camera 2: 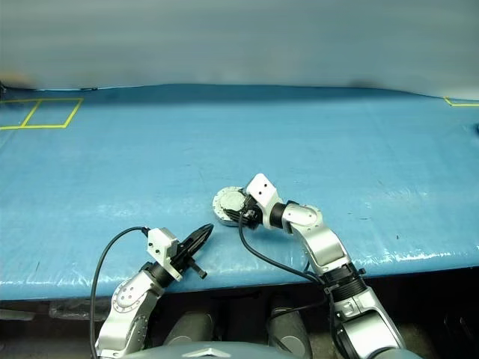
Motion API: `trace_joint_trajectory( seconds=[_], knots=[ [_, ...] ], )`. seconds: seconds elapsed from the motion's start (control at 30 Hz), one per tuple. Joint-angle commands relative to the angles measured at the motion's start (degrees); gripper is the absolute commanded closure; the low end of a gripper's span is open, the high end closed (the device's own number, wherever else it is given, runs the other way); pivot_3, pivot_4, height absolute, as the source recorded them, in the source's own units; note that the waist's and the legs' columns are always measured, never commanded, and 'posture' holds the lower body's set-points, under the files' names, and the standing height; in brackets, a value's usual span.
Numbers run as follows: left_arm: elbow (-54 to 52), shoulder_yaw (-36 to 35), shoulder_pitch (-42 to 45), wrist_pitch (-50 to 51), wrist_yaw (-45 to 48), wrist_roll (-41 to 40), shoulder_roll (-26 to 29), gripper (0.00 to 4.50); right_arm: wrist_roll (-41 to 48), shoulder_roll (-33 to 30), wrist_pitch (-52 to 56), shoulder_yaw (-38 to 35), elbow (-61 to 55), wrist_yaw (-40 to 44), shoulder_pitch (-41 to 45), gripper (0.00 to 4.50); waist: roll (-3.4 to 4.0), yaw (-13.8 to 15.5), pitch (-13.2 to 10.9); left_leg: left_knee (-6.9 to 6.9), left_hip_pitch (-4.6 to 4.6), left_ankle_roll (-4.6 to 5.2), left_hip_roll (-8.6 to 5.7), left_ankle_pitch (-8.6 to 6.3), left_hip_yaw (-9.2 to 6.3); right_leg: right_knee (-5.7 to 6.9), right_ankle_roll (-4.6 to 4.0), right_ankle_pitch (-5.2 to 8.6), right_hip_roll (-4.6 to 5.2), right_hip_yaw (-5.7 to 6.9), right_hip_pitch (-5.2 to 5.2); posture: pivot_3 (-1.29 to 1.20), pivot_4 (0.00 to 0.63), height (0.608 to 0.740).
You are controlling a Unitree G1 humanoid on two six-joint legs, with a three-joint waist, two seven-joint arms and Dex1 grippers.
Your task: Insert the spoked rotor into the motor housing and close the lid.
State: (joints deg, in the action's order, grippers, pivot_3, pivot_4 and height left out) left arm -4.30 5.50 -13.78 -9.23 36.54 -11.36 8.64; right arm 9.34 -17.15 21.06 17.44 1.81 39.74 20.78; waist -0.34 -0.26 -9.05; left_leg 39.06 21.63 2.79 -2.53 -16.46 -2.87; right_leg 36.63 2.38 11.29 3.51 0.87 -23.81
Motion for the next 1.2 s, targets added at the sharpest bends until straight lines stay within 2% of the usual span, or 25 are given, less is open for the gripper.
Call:
trace_joint_trajectory(
  seconds=[0.03,0.37,0.87,1.07,1.2],
  knots=[
    [1.2,0.4,0.8,-2.6,0.3,-0.5,0.2,4.50,-0.5,0.2,-1.5,-0.9,0.4,0.0,0.5,1.48,0.00,-0.1,0.0,0.00,0.00,0.00,0.00,0.00,0.00,0.00,0.00,0.00,0.00,0.00,0.00,0.00,0.150,0.740],
    [5.2,0.6,1.3,-5.5,0.7,-0.9,0.3,4.50,-1.8,1.4,-1.8,-0.2,-1.7,-1.0,0.2,1.48,0.01,-0.2,0.0,0.01,0.00,-0.01,0.00,0.00,0.00,0.00,0.04,-0.02,0.01,-0.01,-0.01,0.00,0.150,0.740],
    [5.0,1.6,1.6,-5.2,0.3,-0.8,0.3,4.50,-5.8,2.1,1.3,2.1,-1.4,-2.7,-0.4,1.48,0.06,-0.3,0.0,0.00,-0.01,-0.01,0.01,0.00,0.00,0.00,0.04,-0.02,0.01,0.00,-0.02,0.00,0.150,0.740],
    [2.5,0.7,2.8,-3.6,-2.8,-0.8,0.2,4.50,-9.5,0.4,2.9,4.6,-0.2,-3.1,-0.9,1.48,0.11,-0.3,0.0,0.00,-0.03,-0.01,0.01,0.00,0.00,-0.01,0.05,-0.02,0.02,0.01,0.00,0.00,0.150,0.740],
    [0.3,-0.8,6.2,2.5,-6.5,-1.3,0.7,4.50,-8.8,0.1,6.5,4.7,-0.4,-2.5,-1.3,1.48,0.17,-0.2,0.1,0.02,-0.10,-0.02,0.01,0.00,-0.04,-0.01,0.07,-0.01,0.01,0.07,0.00,0.00,0.150,0.740]
  ],
)
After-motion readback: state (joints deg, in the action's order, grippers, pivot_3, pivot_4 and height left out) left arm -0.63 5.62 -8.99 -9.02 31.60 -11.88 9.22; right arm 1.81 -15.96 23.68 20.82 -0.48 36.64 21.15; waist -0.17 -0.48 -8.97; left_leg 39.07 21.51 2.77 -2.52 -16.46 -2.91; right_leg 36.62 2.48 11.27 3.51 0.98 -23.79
